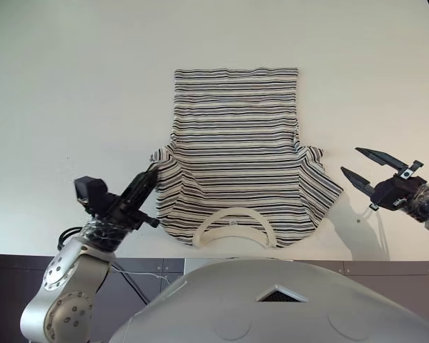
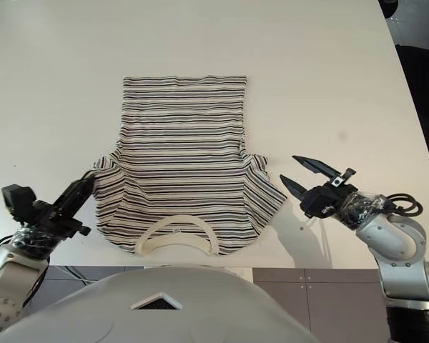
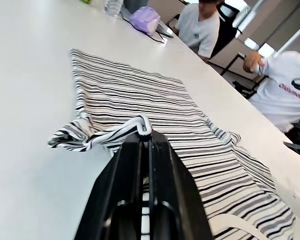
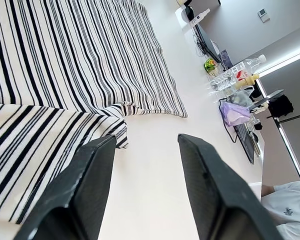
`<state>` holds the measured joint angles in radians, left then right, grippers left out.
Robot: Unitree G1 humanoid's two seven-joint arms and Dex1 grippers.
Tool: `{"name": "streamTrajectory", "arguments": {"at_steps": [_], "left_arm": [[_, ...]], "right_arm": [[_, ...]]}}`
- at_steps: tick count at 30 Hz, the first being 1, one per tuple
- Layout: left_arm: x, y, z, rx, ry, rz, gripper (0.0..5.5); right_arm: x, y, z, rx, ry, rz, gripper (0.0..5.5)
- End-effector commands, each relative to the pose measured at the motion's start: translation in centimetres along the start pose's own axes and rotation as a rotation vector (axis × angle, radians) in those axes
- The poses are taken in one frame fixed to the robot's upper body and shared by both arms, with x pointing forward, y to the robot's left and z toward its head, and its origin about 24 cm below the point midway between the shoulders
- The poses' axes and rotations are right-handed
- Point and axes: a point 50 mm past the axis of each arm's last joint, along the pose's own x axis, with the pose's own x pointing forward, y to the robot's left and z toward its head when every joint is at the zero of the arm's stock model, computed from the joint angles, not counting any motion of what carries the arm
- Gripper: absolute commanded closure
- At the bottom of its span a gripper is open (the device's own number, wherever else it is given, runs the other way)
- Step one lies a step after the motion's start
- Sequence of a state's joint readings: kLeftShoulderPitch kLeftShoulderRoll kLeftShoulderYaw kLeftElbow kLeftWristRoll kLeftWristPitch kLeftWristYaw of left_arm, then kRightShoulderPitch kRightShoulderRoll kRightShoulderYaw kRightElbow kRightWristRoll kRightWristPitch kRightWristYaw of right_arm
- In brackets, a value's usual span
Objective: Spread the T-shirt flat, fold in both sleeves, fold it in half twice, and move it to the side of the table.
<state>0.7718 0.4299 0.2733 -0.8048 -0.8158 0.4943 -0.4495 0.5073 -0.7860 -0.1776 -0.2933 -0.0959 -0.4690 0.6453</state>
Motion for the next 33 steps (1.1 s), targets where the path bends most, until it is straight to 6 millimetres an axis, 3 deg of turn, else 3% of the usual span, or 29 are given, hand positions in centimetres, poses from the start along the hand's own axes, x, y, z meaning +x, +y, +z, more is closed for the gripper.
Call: {"name": "streamTrajectory", "arguments": {"at_steps": [1,8,12,17,30,33], "left_arm": [[1.9,-1.3,0.5,0.163,0.073,-0.121,5.36],[5.2,-3.5,1.1,0.458,0.239,-0.356,5.36],[6.1,-3.0,-0.8,0.595,0.399,-0.369,5.36],[5.4,-2.5,-1.8,0.680,0.490,-0.405,4.57],[5.1,-1.9,0.0,0.640,0.351,-0.355,2.64],[3.5,-1.8,-0.6,0.756,0.378,-0.417,2.64]], "right_arm": [[0.7,0.0,0.1,-0.009,-0.005,0.009,3.23],[1.1,0.6,-0.1,0.004,0.000,0.019,3.23],[1.5,0.8,-0.1,0.004,-0.005,0.025,3.23],[1.2,1.0,-0.2,0.008,0.001,0.027,3.23],[1.2,1.2,-0.1,0.013,-0.003,0.030,3.23],[1.2,1.4,0.2,0.025,-0.020,0.045,3.23]]}}
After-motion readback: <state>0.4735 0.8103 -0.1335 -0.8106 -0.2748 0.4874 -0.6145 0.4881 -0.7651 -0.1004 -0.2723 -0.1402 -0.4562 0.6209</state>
